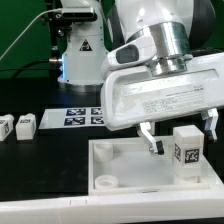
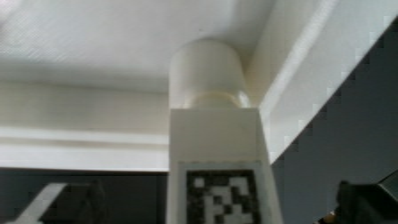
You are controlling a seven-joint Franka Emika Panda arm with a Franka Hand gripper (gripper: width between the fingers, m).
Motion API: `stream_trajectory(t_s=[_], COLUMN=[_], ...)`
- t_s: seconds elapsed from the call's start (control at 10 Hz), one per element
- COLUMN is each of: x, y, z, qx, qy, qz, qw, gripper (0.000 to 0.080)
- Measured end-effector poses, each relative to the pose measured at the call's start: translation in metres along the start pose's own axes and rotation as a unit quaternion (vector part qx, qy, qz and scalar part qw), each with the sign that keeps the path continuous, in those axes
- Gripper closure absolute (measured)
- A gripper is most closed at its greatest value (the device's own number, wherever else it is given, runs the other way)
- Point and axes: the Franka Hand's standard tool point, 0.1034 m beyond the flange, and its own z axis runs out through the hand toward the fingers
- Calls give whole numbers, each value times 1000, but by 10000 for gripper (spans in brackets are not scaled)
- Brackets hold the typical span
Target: Assemble one leg
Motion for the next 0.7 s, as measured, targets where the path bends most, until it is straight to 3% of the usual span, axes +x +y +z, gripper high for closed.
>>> stream_trajectory(t_s=[0.2,0.3,0.7], x=[12,11,9], y=[-1,-4,-13], z=[-13,-12,-8], qx=[3,8,55], qy=[-12,-27,-228], qz=[1,0,7], qw=[1000,1000,972], gripper=[151,151,151])
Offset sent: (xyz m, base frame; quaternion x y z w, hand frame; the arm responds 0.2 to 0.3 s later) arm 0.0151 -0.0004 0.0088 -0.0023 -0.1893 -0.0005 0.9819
